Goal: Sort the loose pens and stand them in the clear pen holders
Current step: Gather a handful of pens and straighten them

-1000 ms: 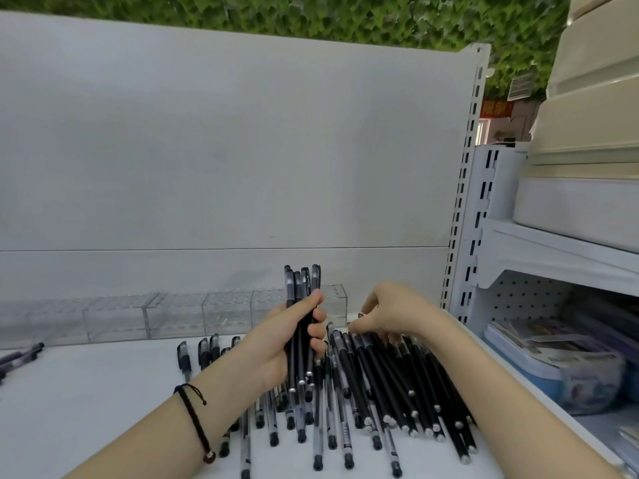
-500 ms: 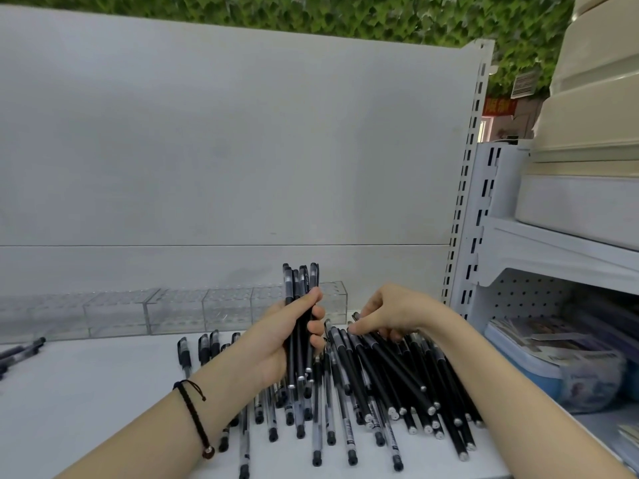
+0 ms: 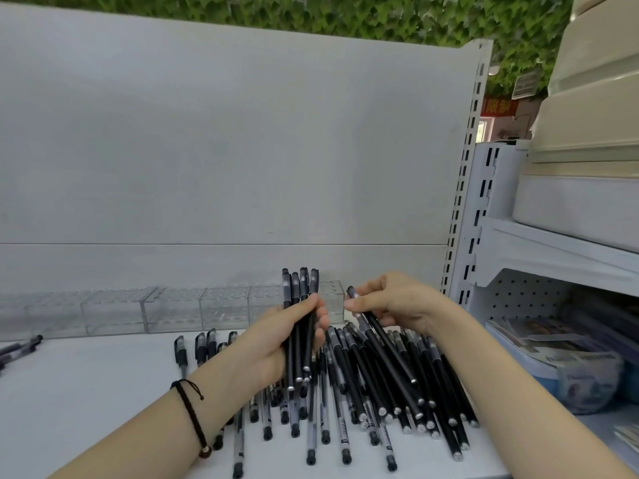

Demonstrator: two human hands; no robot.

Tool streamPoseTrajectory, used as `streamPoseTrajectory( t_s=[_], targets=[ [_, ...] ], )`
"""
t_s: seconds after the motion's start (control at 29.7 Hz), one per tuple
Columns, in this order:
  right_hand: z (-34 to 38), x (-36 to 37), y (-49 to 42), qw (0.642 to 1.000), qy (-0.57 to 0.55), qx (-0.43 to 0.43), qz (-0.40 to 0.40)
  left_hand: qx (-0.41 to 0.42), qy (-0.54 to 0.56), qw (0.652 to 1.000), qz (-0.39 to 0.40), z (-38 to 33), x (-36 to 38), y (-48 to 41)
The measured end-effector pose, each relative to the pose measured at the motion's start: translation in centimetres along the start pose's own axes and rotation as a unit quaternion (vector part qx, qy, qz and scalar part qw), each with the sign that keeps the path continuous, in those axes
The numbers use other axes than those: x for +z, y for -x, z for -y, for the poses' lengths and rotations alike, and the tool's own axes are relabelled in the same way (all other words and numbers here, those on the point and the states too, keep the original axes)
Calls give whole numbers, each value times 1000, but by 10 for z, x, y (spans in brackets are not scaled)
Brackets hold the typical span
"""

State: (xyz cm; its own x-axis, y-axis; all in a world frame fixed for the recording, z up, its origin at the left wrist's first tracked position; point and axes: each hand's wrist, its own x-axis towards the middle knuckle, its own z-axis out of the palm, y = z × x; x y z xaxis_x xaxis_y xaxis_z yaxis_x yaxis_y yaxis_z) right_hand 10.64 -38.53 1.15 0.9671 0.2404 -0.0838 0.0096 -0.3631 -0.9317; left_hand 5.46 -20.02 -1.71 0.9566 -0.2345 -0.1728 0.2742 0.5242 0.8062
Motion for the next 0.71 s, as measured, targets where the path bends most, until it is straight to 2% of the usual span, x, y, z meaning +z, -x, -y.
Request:
streamPoseTrajectory(
  t_s=[0.13,0.3,0.44,0.57,0.71],
  targets=[
    [4,2,2,994,-104,-37,20,3,7,1000,-8,3,1,-3],
    [10,8,4,975,-209,-72,30,-1,-34,999,37,5,7,-1],
    [9,16,1,971,-219,-91,-1,-10,-65,992,106,8,12,5],
    [7,23,0,974,-190,-119,-31,4,-73,992,107,10,13,5],
    [7,20,3,981,-151,-120,-8,10,-44,992,115,9,10,3]
  ],
)
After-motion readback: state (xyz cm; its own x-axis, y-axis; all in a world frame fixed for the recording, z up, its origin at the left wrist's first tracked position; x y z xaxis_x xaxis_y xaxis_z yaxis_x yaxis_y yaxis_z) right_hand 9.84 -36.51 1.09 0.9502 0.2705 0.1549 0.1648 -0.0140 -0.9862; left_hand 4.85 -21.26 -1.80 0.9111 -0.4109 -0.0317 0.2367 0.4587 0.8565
